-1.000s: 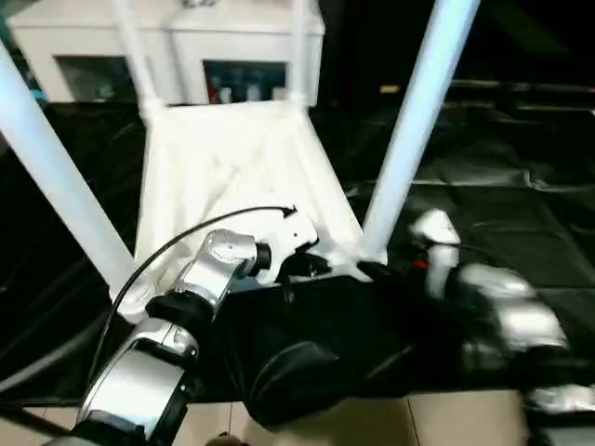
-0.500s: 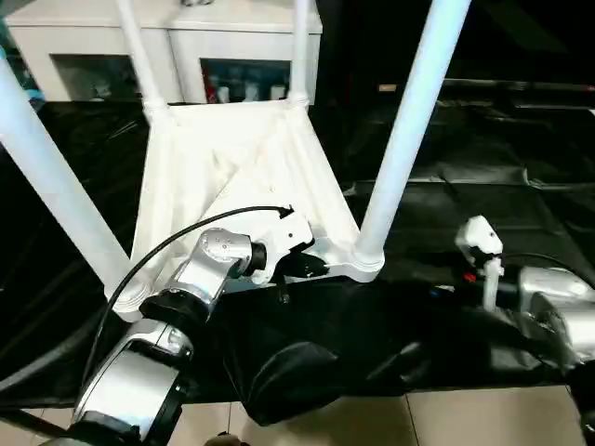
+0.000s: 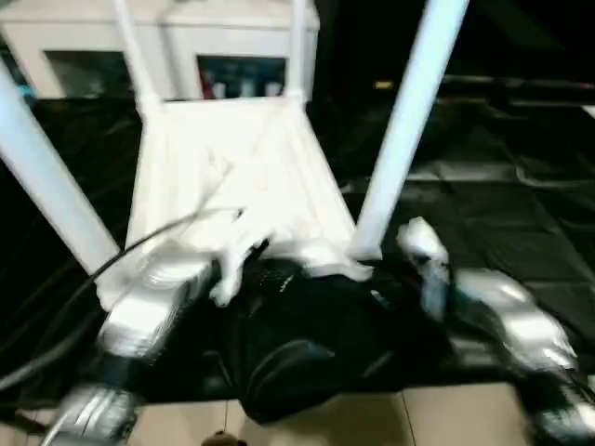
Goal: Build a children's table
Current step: Rotate table base
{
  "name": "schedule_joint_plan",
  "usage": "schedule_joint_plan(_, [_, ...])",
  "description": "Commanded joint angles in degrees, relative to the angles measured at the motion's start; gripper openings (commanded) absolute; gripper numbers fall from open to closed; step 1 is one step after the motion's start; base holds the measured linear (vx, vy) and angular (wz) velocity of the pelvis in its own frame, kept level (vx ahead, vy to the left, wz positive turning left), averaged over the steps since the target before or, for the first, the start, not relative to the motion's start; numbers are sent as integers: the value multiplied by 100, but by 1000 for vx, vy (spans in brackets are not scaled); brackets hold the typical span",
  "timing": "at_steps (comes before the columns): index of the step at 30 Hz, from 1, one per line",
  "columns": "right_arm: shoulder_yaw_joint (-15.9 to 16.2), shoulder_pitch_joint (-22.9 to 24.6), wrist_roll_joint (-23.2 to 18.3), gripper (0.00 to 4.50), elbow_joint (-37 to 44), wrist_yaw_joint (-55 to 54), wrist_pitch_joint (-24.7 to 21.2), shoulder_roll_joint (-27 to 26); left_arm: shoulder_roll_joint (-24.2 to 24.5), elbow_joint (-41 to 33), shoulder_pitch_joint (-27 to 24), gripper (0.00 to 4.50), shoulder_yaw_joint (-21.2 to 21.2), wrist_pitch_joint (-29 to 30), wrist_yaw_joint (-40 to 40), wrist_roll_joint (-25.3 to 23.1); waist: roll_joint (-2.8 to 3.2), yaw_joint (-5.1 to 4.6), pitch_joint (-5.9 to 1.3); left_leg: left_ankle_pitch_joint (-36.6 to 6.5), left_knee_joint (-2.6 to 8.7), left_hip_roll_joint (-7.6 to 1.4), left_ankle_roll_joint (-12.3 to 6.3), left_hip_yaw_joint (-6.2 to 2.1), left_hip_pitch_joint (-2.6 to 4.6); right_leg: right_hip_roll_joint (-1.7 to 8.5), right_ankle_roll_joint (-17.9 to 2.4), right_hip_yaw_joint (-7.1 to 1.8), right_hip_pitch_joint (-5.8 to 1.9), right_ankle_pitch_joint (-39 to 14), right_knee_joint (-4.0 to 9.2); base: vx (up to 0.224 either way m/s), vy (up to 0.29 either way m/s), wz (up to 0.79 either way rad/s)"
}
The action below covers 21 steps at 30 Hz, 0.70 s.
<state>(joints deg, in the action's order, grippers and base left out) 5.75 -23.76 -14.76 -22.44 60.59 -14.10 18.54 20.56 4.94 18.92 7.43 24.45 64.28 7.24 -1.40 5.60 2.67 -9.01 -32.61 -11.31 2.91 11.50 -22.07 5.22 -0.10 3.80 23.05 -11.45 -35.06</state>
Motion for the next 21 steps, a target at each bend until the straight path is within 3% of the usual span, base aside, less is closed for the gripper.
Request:
schedule_joint_plan(1, [-97,-239,169,382,-371,-425,239,-84,155,-690,-317,162,-88,429,-116,158,-12,-24,-284,-1370,397,-257,-71,-108,130,305,-1304,-257,-209,-920,404,0,0,0])
schedule_joint_plan(4, [-182,-522,323,382,-873,-894,569,-272,279,-1381,-888,190,-289,798,-333,260,-18,-58,-266,-1344,394,-242,-67,-93,128,295,-1302,-262,-209,-904,406,0,0,0])
schedule_joint_plan(5, [-182,-522,323,382,-873,-894,569,-272,279,-1381,-888,190,-289,798,-333,260,10,-57,-257,-1389,395,-233,-65,-89,150,273,-1252,-268,-199,-960,431,0,0,0])
schedule_joint_plan(10, [-322,-1037,729,382,-1945,-2103,1212,-466,543,-2090,-1796,230,-741,1026,-500,406,11,-91,-219,-1559,422,-233,86,-105,143,268,-1198,-270,-187,-1080,424,0,0,0])
schedule_joint_plan(14, [-487,-1442,779,382,-2714,-2817,1586,-637,1077,-2684,-2549,251,-1216,1337,-282,706,17,-109,-218,-1586,409,-215,59,-93,158,242,-1197,-276,-177,-959,407,0,0,0])
schedule_joint_plan(16, [-496,-1493,789,382,-2822,-2886,1659,-656,1152,-2755,-2628,282,-1273,1398,-256,756,35,-115,-197,-1638,418,-208,71,-87,157,218,-1196,-272,-165,-1008,408,0,0,0])
schedule_joint_plan(17, [-545,-1574,790,382,-2967,-3022,1763,-685,1283,-2805,-2740,283,-1408,1433,-167,804,47,-90,-191,-1765,407,-219,102,-74,208,212,-1167,-289,-130,-1048,421,0,0,0])
schedule_joint_plan(21, [-765,-1885,708,382,-3475,-3248,2167,-754,1828,-2631,-2969,313,-2213,1397,-26,1075,74,-109,-208,-1783,413,-196,168,-89,173,202,-1138,-282,-159,-982,390,0,0,0])
